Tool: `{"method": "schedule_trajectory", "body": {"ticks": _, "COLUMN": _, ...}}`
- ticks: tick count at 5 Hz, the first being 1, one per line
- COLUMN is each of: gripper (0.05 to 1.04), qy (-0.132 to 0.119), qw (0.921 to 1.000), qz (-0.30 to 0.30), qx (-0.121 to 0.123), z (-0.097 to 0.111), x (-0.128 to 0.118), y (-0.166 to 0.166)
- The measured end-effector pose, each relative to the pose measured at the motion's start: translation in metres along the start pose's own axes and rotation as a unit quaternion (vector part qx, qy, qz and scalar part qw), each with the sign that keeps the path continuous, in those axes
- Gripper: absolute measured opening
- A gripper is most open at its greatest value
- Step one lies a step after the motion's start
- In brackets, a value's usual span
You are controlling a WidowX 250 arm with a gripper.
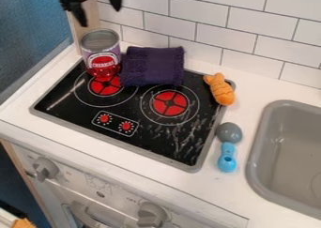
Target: Move the can to the lower right of burner
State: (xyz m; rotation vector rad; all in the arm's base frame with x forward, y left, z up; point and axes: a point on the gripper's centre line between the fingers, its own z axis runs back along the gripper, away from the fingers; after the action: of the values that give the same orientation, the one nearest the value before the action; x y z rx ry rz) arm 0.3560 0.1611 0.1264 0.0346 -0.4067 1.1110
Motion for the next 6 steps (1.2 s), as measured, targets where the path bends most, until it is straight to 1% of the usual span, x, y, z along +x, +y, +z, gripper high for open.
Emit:
{"method": "schedule_trajectory", "body": {"ticks": 1, "gripper": 0.999, "qy": -0.014, "qw": 0.9997, "qz": 0.017, "qx": 0.009, "z": -0.015, "x": 0.025, "y": 0.0}}
{"method": "schedule_trajectory", "body": {"ticks": 2, "gripper": 0.999, "qy": -0.001, "qw": 0.9999, "qz": 0.0, "qx": 0.012, "z": -0.029, "x": 0.034, "y": -0.004}}
{"method": "schedule_trajectory", "body": {"ticks": 3, "gripper": 0.999, "qy": 0.012, "qw": 0.999, "qz": -0.044, "qx": 0.003, "z": -0.037, "x": 0.033, "y": -0.008}}
{"method": "schedule_trajectory", "body": {"ticks": 4, "gripper": 0.999, "qy": 0.034, "qw": 0.9953, "qz": -0.089, "qx": -0.016, "z": -0.045, "x": 0.028, "y": -0.009}}
{"method": "schedule_trajectory", "body": {"ticks": 5, "gripper": 0.999, "qy": 0.052, "qw": 0.9923, "qz": -0.112, "qx": -0.009, "z": -0.061, "x": 0.021, "y": -0.007}}
{"method": "schedule_trajectory", "body": {"ticks": 6, "gripper": 0.999, "qy": 0.051, "qw": 0.9906, "qz": -0.127, "qx": -0.004, "z": -0.067, "x": 0.017, "y": -0.009}}
